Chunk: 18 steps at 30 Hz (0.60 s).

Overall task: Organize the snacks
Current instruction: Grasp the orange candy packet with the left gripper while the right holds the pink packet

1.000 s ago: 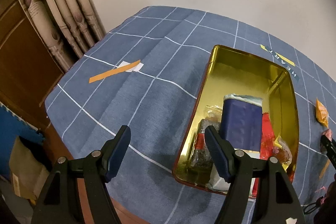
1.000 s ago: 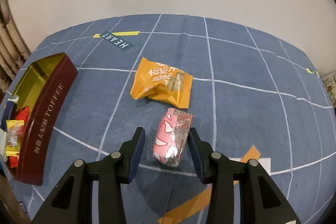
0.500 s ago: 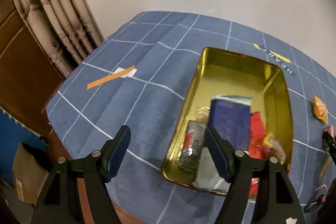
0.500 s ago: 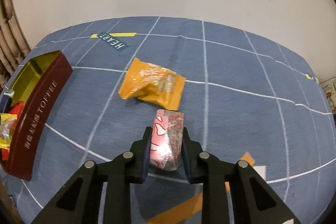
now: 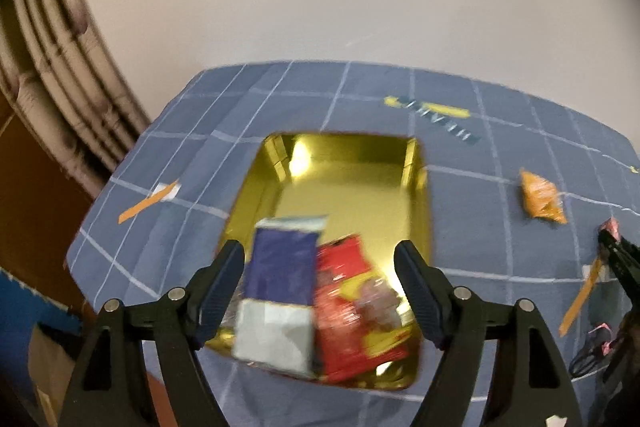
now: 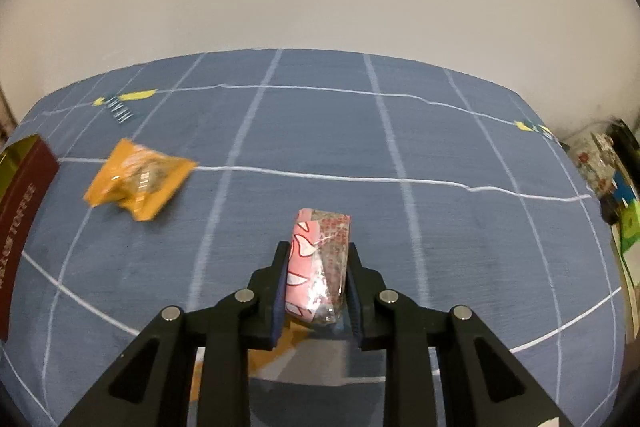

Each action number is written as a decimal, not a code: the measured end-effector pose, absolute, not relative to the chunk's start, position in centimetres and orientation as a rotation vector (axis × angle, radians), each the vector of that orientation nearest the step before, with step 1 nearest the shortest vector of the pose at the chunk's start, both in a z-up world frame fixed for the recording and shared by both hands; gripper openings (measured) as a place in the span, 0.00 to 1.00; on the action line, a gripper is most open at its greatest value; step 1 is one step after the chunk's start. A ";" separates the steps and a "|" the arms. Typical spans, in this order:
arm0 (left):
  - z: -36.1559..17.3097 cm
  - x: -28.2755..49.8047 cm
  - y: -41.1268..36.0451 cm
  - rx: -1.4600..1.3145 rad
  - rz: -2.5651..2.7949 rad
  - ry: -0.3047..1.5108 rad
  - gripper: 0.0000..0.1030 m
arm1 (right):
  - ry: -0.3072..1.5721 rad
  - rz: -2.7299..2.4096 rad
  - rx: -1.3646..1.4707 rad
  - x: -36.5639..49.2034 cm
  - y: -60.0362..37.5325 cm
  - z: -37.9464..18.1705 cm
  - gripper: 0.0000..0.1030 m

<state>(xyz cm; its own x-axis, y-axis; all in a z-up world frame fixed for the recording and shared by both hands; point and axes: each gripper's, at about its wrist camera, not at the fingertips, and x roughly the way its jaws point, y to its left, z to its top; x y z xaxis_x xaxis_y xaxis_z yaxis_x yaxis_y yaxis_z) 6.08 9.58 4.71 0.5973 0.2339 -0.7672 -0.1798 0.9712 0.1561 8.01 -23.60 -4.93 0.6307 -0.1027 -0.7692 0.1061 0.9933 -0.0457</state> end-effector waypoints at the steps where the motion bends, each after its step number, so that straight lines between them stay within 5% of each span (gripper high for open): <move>1: 4.8 6.4 8.7 0.072 0.222 0.892 0.74 | 0.880 -0.125 0.011 8.0 -24.2 -4.9 0.24; 18: 1.0 14.4 -4.2 0.116 -0.128 1.013 0.74 | 0.877 -0.149 -0.012 7.8 -27.7 -5.4 0.24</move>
